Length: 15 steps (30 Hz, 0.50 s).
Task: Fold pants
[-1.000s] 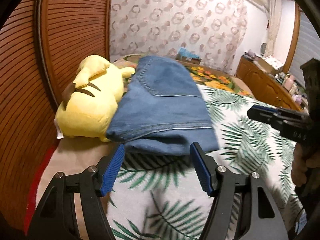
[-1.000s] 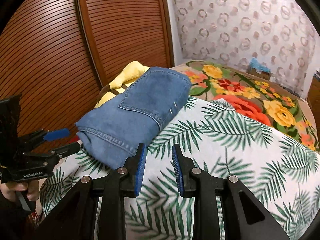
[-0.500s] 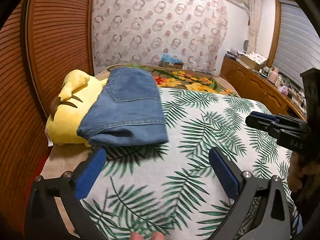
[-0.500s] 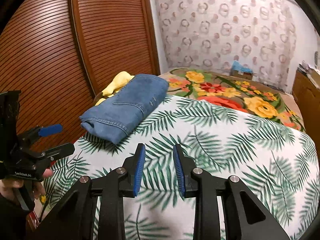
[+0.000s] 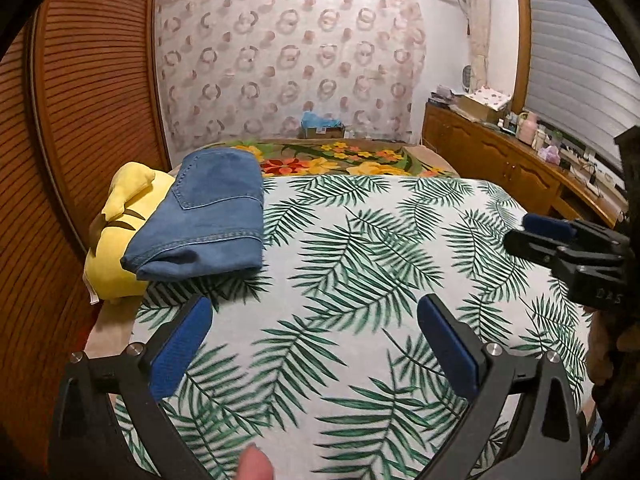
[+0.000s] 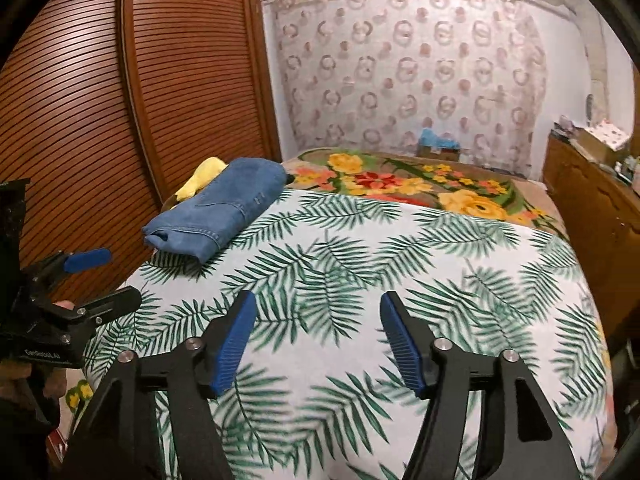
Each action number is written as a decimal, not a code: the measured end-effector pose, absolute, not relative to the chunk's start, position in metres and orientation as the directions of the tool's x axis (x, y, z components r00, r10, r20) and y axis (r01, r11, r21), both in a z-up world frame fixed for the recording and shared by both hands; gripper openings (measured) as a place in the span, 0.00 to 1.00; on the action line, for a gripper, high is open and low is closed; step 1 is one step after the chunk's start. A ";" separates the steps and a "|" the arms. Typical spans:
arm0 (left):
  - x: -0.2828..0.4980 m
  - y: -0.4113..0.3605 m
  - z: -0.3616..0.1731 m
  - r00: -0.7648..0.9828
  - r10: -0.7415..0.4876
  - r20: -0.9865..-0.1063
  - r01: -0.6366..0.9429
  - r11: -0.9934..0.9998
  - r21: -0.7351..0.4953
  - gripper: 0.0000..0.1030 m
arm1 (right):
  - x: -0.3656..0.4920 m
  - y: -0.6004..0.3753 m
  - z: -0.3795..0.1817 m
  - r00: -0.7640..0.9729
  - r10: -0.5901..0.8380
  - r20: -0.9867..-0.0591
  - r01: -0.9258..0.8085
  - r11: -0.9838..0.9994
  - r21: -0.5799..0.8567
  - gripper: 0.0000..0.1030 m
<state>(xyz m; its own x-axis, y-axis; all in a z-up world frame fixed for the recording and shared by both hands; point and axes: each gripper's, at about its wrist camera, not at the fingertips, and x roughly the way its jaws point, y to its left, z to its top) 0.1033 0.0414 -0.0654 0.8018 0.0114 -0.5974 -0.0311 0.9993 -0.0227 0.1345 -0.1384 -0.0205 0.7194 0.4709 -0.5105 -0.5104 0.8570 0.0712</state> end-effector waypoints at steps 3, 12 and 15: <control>0.098 0.030 -0.063 0.806 0.001 -0.592 -0.016 1.000 -0.020 0.99 | 0.120 -0.149 -0.016 0.741 0.438 -0.509 -0.475 0.878 0.064 0.72; 0.088 -0.003 -0.039 0.827 -0.046 -0.560 0.039 0.999 -0.025 0.99 | 0.079 -0.180 0.009 0.804 0.363 -0.472 -0.387 0.921 0.049 0.74; 0.085 -0.009 -0.028 0.838 -0.044 -0.545 0.039 0.999 -0.021 0.99 | 0.065 -0.187 0.020 0.818 0.352 -0.455 -0.372 0.927 0.047 0.74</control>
